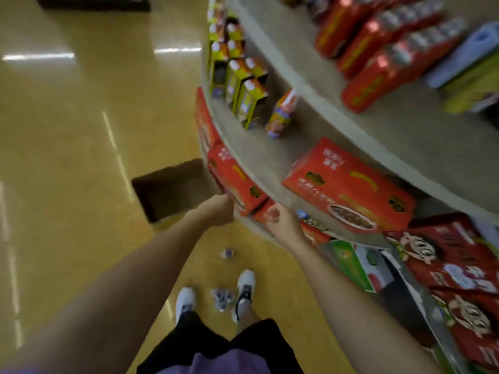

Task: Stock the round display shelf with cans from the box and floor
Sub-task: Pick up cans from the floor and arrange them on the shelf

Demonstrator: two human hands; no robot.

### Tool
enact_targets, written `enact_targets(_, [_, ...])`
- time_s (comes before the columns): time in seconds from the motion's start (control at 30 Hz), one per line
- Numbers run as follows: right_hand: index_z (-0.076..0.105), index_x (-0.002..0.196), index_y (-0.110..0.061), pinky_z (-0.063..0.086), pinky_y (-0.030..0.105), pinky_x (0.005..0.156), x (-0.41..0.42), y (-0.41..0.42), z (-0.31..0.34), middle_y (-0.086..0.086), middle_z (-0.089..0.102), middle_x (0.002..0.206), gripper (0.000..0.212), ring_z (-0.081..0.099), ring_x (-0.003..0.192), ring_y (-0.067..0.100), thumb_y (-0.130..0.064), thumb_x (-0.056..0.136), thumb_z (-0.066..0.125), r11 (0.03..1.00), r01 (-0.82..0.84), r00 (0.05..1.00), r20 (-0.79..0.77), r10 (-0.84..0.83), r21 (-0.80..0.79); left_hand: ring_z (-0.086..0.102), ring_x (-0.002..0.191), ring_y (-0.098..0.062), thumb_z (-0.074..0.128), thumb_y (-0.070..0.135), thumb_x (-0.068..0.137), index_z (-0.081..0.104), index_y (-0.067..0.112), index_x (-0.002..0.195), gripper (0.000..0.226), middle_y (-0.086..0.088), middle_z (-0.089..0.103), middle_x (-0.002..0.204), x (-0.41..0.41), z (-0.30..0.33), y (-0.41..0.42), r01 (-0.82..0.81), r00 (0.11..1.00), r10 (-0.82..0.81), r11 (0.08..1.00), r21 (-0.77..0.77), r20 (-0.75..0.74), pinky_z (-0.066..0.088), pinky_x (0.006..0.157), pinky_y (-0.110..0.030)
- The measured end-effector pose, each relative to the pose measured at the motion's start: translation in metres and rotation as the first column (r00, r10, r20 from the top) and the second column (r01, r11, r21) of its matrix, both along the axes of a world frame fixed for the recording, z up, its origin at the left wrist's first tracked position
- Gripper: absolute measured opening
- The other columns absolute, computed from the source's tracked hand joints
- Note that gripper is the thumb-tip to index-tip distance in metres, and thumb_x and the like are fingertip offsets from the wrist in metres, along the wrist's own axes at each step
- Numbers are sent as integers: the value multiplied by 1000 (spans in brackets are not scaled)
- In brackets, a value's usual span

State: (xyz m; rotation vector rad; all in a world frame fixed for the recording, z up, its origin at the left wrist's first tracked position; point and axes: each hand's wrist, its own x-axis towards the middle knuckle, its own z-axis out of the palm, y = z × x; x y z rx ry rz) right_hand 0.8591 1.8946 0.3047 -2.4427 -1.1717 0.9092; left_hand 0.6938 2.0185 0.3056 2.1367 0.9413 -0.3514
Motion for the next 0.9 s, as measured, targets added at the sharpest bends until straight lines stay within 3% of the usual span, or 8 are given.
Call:
enact_targets(0.17, [56,110,-19,50,39,86,-27,-8,-114,3,51,121,23,57,102,23,-14,90,66,967,-162,986,-81,149,-197,64,97,-32,66,16,85,69,7,104,21,-13,70,104,-44,-120,-37,-300,940,252,930,-210,-230,51,78,-35])
enact_targets(0.43, [56,117,-12,44,36,91,-25,-29,-292,9,50,123,34,54,107,27,-10,85,67,915,-222,971,-164,175,-337,63,104,-31,60,11,83,67,13,109,27,-12,69,111,-40,-292,-91,-646,755,542,713,-273,-369,50,85,-32])
enact_targets(0.63, [53,125,-12,45,46,99,-11,-49,-414,10,51,126,47,51,116,31,-14,82,70,896,-220,972,-169,166,-385,62,106,-31,56,8,81,62,11,117,36,-11,67,114,-11,-407,-121,-752,656,634,595,-284,-409,48,85,-32])
enact_targets(0.77, [51,128,-14,45,47,97,-1,-49,-485,10,50,125,50,53,112,31,-14,82,69,870,-281,959,-147,241,-405,58,107,-27,57,12,86,57,15,123,37,-6,65,115,1,-474,-138,-757,646,636,606,-245,-421,41,81,-29])
enact_targets(0.9, [47,131,-17,50,48,90,6,-42,-549,8,45,128,53,55,110,31,-16,83,71,844,-351,936,-142,322,-405,60,106,-30,57,9,86,54,12,124,39,-12,63,118,9,-536,-149,-762,643,641,588,-271,-419,47,86,-34])
